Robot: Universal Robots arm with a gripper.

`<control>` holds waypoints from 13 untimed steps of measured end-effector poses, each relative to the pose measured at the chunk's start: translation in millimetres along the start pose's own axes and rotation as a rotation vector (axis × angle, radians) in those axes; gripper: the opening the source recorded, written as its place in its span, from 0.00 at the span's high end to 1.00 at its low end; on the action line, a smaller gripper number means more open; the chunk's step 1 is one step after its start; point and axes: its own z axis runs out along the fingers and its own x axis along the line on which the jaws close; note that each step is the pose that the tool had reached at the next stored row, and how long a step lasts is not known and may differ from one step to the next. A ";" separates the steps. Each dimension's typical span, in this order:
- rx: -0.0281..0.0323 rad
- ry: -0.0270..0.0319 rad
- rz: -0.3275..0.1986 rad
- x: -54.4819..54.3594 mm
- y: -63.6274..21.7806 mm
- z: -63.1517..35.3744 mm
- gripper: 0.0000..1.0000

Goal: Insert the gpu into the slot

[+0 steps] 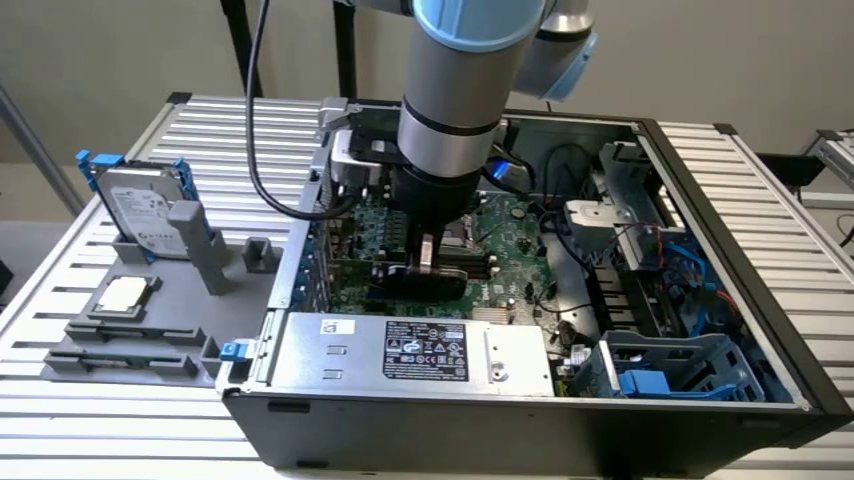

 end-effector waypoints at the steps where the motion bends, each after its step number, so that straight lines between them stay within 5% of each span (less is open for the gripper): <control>1: -0.0007 0.0001 0.000 0.0 0.0 0.3 0.74; 6: -0.0027 -0.0005 0.000 -0.3 0.3 -2.9 0.67; 13: -0.0030 -0.0003 0.000 -2.5 2.9 -33.7 0.67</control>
